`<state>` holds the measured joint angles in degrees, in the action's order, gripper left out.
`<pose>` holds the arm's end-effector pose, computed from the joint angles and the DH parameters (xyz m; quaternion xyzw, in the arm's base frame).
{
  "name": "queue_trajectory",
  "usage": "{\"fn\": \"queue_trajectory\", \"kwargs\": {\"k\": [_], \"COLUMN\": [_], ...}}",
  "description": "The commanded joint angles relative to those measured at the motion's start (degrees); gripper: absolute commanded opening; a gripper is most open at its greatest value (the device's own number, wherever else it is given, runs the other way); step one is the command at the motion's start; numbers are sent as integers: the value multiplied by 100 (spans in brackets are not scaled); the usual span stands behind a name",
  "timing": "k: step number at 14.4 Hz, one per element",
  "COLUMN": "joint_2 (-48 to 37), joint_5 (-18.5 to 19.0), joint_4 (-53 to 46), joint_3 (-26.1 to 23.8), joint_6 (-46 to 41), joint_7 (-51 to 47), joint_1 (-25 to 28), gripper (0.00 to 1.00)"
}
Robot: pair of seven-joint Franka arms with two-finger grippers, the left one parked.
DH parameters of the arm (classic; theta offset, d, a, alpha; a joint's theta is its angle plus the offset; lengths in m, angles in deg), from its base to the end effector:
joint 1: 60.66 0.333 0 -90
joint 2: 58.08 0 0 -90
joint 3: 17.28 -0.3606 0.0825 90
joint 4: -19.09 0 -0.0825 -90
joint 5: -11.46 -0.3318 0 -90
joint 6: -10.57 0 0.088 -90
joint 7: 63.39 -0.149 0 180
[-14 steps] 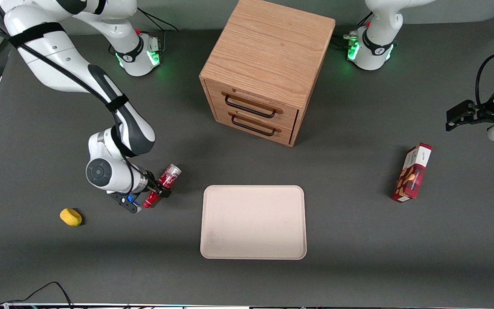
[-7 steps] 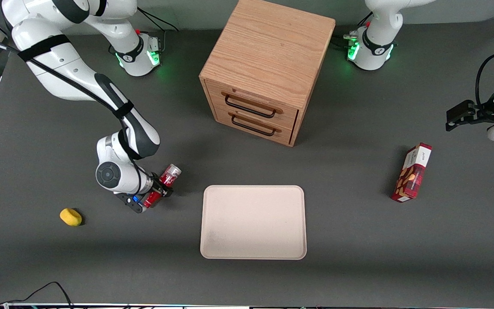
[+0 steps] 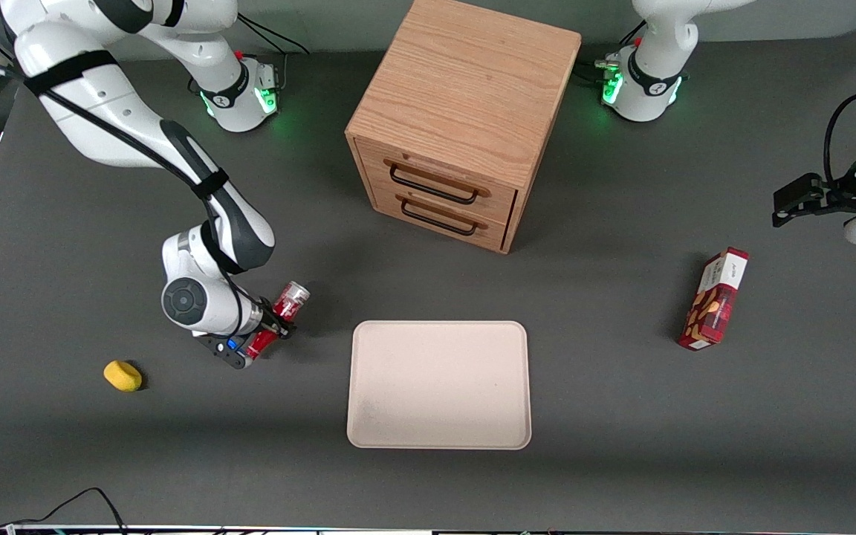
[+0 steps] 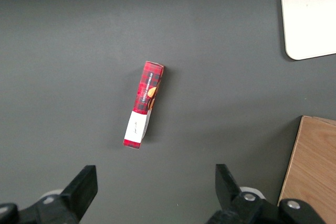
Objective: Place coke bottle on tray
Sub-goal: 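Close the right gripper around the bottle's body, then lift the bottle and carry it toward the white tray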
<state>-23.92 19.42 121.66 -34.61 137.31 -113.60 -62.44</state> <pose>0.6052 0.1410 0.2513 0.9594 -0.2710 -0.0779 0.0109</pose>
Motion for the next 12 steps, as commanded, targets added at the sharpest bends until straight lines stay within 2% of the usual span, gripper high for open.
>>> {"fn": "queue_trajectory", "kwargs": {"k": [1, 4, 5, 7, 9, 12], "joint_2": [-1050, -1307, -1264, -949, -649, -106], "joint_5": [-22, -319, -547, -707, -760, -725], "joint_4": [-165, -1269, -1848, -3026, -3733, -4156], "joint_3": [-25, -8, -8, -69, -489, -1008], "joint_6": [-938, -2150, -2607, -3434, -3639, -3307], "joint_7": [1036, 2214, 2479, 2639, 2666, 2640], "joint_1": [-51, -60, -42, 2, -7, 124], "gripper": [0, 0, 0, 0, 0, 0]}}
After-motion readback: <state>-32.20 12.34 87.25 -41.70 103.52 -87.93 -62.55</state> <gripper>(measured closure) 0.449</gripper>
